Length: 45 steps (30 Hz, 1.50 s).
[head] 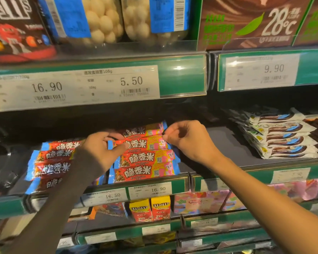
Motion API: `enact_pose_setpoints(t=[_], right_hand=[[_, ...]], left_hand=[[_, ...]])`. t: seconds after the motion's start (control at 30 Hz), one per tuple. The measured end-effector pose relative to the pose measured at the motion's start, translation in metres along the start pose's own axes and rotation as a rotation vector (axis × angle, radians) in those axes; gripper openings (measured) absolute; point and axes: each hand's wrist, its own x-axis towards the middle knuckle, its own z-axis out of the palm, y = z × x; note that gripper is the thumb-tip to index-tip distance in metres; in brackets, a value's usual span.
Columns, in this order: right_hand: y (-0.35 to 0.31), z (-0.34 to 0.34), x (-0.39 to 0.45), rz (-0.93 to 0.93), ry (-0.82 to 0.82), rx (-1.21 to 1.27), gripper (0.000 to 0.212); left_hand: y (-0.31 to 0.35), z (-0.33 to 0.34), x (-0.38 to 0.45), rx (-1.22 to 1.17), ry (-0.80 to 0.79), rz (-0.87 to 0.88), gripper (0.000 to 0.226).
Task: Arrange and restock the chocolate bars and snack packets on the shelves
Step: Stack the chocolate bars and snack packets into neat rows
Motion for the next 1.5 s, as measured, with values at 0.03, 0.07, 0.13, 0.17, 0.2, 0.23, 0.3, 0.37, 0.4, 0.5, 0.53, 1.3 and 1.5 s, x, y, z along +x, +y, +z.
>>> enact_pose_setpoints(t=[0.03,0.07,0.13,0.17,0.2,0.23,0.3,0.37,0.4,0.5,0.53,1.3,1.5], right_hand=[[0.000,0.001,-0.001,-0.009,0.017,-0.027,0.009],[0.001,0.001,-0.002,-0.022,0.031,-0.056,0.009],[0.004,0.003,-0.003,-0.066,0.046,-0.113,0.010],[0.006,0.004,-0.004,-0.094,0.047,-0.138,0.010],[0.008,0.005,-0.005,-0.118,0.050,-0.172,0.013],[0.011,0.006,-0.006,-0.130,0.053,-0.204,0.016],[0.013,0.009,-0.010,-0.128,0.052,-0.257,0.019],[0.013,0.012,-0.011,-0.129,0.068,-0.303,0.025],[0.012,0.014,-0.009,-0.140,0.076,-0.327,0.030],[0.014,0.017,-0.001,-0.188,0.034,-0.405,0.046],[0.016,0.018,0.003,-0.199,0.005,-0.432,0.048],[0.021,0.018,0.024,-0.080,-0.236,-0.483,0.043],[0.034,-0.009,0.031,0.020,0.122,-0.496,0.030]], left_hand=[[-0.001,0.002,-0.003,0.053,0.034,0.041,0.014],[-0.002,0.004,-0.005,0.100,0.067,0.089,0.013],[-0.003,0.006,-0.008,0.144,0.122,0.151,0.014],[-0.005,0.007,-0.009,0.152,0.134,0.169,0.014],[-0.007,0.008,-0.009,0.171,0.144,0.191,0.015],[-0.010,0.009,-0.009,0.196,0.155,0.216,0.017],[-0.013,0.010,-0.010,0.222,0.173,0.269,0.022],[-0.012,0.010,-0.009,0.222,0.186,0.258,0.024],[-0.010,0.010,-0.008,0.240,0.181,0.231,0.025],[-0.009,0.012,-0.002,0.393,0.121,0.151,0.043],[-0.008,0.012,0.000,0.436,0.097,0.131,0.049],[0.019,0.014,0.012,0.718,-0.342,-0.025,0.048],[0.026,0.020,0.011,0.778,-0.356,-0.010,0.050]])
